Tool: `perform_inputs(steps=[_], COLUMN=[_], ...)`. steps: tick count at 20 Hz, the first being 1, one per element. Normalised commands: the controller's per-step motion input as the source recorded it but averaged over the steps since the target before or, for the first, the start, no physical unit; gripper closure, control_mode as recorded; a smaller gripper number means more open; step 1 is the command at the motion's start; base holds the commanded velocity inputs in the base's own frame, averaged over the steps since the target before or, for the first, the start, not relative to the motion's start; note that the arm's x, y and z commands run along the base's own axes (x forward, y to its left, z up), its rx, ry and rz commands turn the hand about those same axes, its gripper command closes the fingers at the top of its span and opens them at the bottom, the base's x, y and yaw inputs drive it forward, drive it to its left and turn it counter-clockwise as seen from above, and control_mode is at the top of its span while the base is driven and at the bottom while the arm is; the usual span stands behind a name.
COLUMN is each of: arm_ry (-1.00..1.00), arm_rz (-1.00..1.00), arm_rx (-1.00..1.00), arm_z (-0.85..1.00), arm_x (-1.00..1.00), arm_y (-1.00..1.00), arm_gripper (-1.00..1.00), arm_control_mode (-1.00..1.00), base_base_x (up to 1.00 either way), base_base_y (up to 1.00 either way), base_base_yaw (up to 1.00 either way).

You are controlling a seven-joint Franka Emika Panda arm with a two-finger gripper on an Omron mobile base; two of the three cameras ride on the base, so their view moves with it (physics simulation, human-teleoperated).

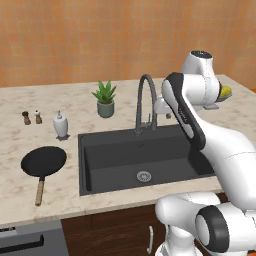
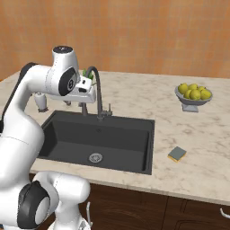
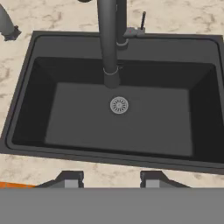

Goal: Pick the pan and sponge and place them into the sink. Then turn on the water.

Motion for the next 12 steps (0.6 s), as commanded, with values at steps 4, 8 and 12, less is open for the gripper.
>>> perform_inputs(steps=[4, 8, 12], arm_ry=[0.01, 0.10, 0.09], arm_rz=[0.00, 0.02, 0.02], arm_rx=[0.00, -0.01, 0.00], arm_z=[0.00, -0.22, -0.28], arm_x=[-0.04, -0.41, -0.22], arm_y=[0.00, 0.63, 0.97], arm_gripper=[-1.00, -1.00, -1.00], arm_control_mode=[-1.00, -1.00, -1.00], base_base_x=[0.00, 0.00, 0.00], base_base_y=[0.00, 0.00, 0.00], base_base_yaw=[0.00, 0.00, 0.00])
